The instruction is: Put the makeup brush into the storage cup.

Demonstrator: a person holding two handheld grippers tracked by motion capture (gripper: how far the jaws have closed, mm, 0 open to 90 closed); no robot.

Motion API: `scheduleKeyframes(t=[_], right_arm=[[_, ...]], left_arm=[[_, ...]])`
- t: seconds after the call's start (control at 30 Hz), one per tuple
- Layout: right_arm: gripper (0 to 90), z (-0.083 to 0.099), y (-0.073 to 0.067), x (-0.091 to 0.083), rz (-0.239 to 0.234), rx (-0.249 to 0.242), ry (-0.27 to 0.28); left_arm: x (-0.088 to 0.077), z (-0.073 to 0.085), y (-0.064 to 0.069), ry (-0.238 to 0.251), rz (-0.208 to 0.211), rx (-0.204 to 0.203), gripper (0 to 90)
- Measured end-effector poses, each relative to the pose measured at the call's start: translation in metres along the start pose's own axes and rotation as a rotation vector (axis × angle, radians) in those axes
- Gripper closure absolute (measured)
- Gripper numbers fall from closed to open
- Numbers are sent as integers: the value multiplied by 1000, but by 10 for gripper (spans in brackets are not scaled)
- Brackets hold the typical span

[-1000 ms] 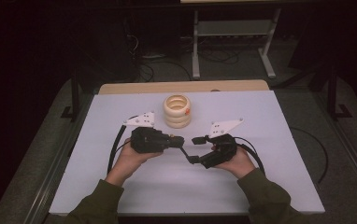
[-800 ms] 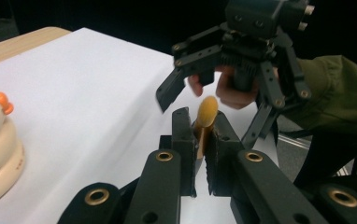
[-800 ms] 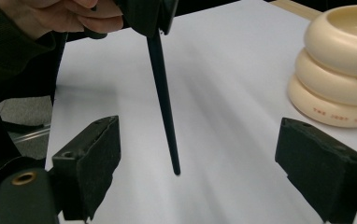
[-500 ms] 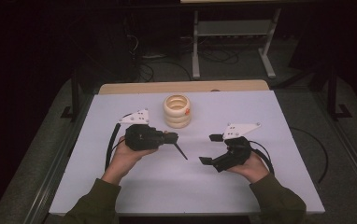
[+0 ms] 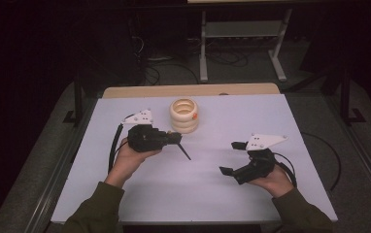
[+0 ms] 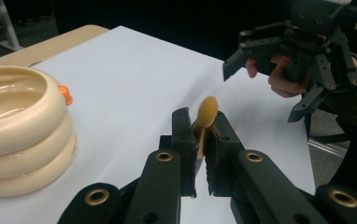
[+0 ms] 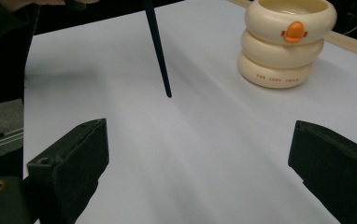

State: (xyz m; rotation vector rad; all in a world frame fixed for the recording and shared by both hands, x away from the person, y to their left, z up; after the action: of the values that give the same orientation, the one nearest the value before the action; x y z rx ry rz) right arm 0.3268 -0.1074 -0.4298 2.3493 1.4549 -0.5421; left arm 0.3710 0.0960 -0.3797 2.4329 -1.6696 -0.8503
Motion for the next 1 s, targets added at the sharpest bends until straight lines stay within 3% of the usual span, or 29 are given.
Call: scheduleKeyframes(t=[0.47, 1.0], right_arm=[[28, 21, 1, -20, 56, 19, -1], [26, 31, 0, -30, 72, 33, 7]], left_arm=[[-10, -17, -10, 20, -35, 4, 836], [-14, -43, -20, 27, -90, 23, 836]])
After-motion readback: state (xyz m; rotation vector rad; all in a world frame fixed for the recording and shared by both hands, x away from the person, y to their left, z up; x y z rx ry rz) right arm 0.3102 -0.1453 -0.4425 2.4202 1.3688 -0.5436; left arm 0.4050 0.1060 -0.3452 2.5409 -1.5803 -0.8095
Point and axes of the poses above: each handheld gripper's, and its own axes: x roughly forward along the jaws, z roughly out of its underside, y roughly to its right, the point moved 9 cm from there along x, roughly forward along the jaws, and after that the axes turned 11 degrees about -x, right-handed, at the moved point
